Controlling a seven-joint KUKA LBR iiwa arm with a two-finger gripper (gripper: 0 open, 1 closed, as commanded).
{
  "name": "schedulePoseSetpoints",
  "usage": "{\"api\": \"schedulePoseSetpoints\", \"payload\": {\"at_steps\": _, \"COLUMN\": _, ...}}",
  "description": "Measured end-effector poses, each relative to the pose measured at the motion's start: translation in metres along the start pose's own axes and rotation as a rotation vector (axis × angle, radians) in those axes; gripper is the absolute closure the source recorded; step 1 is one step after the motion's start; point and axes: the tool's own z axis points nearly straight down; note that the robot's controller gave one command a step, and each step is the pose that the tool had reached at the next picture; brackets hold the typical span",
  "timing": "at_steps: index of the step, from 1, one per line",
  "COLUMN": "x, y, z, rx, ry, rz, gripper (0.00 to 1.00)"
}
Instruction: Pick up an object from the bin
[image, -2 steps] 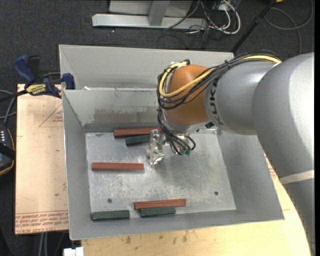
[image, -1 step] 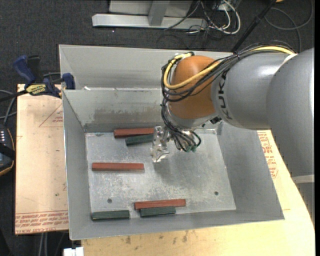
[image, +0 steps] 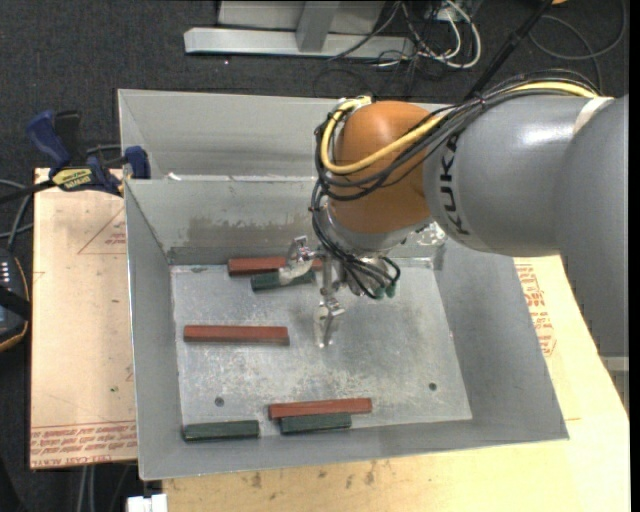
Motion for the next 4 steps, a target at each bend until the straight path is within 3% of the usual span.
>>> {"api": "schedulePoseSetpoints", "payload": {"at_steps": 1, "x": 0.0, "y": 0.0, "z": 0.0, "rx": 0.0, "ry": 0.0, "rz": 0.0, "gripper": 0.0}}
{"api": "schedulePoseSetpoints", "payload": {"at_steps": 2, "x": 0.015, "y": 0.034, "z": 0.071, "rx": 0.0, "ry": -0.008, "rz": 0.431, "gripper": 1.0}}
{"api": "schedulePoseSetpoints", "payload": {"at_steps": 3, "x": 0.015, "y": 0.034, "z": 0.071, "rx": 0.0, "ry": -0.008, "rz": 0.43, "gripper": 1.0}}
{"api": "schedulePoseSetpoints", "payload": {"at_steps": 4, "x": 0.004, "y": 0.022, "z": -0.089, "rx": 0.001, "ry": -0.005, "rz": 0.491, "gripper": 1.0}}
